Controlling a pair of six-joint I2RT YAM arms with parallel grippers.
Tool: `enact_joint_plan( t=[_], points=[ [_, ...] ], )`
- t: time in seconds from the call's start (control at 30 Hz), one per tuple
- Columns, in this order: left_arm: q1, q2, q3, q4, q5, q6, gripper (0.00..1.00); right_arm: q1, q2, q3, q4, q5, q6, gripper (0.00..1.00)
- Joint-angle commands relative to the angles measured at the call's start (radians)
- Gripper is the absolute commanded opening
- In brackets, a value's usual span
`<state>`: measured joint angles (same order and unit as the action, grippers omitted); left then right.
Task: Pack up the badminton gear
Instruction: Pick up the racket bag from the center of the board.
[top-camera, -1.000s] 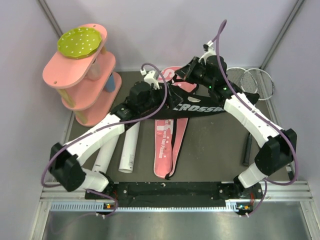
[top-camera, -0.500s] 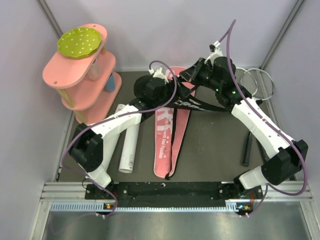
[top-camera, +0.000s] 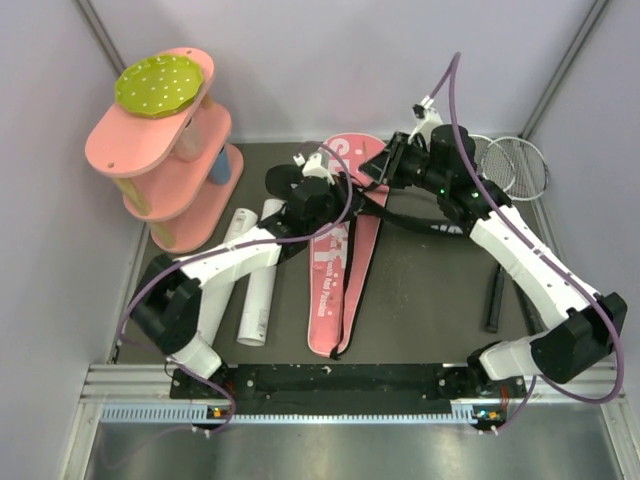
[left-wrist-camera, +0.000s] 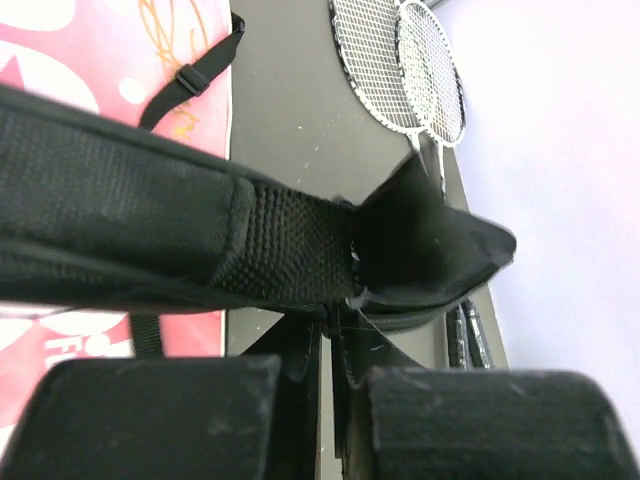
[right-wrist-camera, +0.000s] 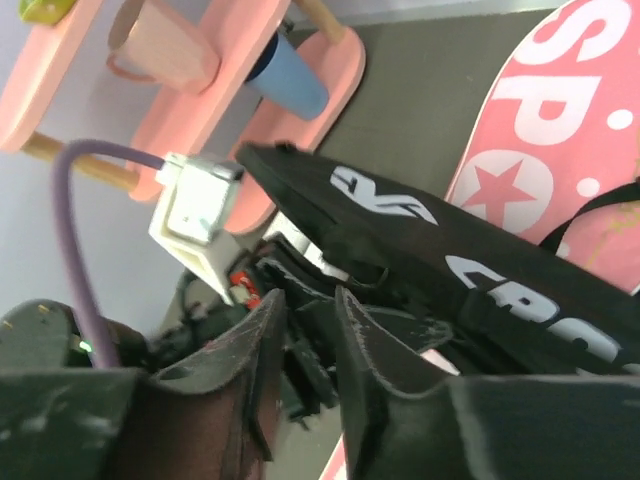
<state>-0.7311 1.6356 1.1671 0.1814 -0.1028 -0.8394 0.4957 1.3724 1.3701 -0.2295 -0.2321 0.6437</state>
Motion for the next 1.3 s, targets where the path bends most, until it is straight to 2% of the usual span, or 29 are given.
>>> enact_joint_plan(
  t=[0.0, 0.07, 0.1, 0.13, 0.17, 0.3, 0.43, 0.53, 0.7, 0.87, 1.03, 1.13, 1.2, 1.27],
  points=[
    [0.035, -0.202, -0.061, 0.104, 0.098, 0.170, 0.00, 0.012, -0.006, 0.093, -0.237, -0.178, -0.260, 0.39],
    [0.079, -0.238, -0.066, 0.058, 0.249, 0.191, 0.00, 0.012, 0.002, 0.125, -0.336, -0.181, -0.370, 0.43],
    [0.099, -0.261, -0.064, 0.047, 0.311, 0.204, 0.00, 0.012, -0.012, 0.116, -0.372, -0.174, -0.397, 0.52],
    [0.139, -0.273, -0.066, 0.030, 0.383, 0.210, 0.00, 0.012, -0.024, 0.100, -0.405, -0.170, -0.445, 0.54],
    [0.156, -0.284, -0.064, 0.008, 0.461, 0.217, 0.00, 0.012, -0.059, 0.072, -0.427, -0.155, -0.469, 0.55],
    [0.214, -0.333, -0.041, -0.104, 0.601, 0.310, 0.00, 0.017, -0.116, -0.011, -0.442, -0.174, -0.556, 0.57],
    [0.259, -0.342, -0.041, -0.094, 0.744, 0.324, 0.00, 0.069, -0.136, -0.048, -0.439, -0.087, -0.605, 0.56],
    [0.272, -0.341, -0.041, -0.091, 0.794, 0.333, 0.00, 0.070, -0.144, -0.068, -0.424, -0.076, -0.585, 0.57],
    [0.298, -0.310, -0.052, -0.019, 0.903, 0.310, 0.00, 0.070, -0.124, -0.137, -0.354, -0.222, -0.589, 0.59],
    [0.317, -0.274, -0.046, 0.010, 0.986, 0.290, 0.00, 0.072, -0.122, -0.192, -0.277, -0.265, -0.570, 0.57],
    [0.317, -0.246, -0.037, 0.039, 1.006, 0.254, 0.00, 0.090, -0.128, -0.204, -0.225, -0.243, -0.555, 0.54],
    [0.317, -0.240, -0.038, 0.055, 1.003, 0.223, 0.00, 0.121, -0.134, -0.222, -0.217, -0.257, -0.549, 0.57],
    [0.317, -0.235, -0.035, 0.066, 0.999, 0.197, 0.00, 0.144, -0.133, -0.241, -0.196, -0.225, -0.544, 0.60],
    [0.317, -0.234, -0.032, 0.076, 1.002, 0.174, 0.00, 0.178, -0.131, -0.275, -0.162, -0.172, -0.533, 0.58]
  ],
)
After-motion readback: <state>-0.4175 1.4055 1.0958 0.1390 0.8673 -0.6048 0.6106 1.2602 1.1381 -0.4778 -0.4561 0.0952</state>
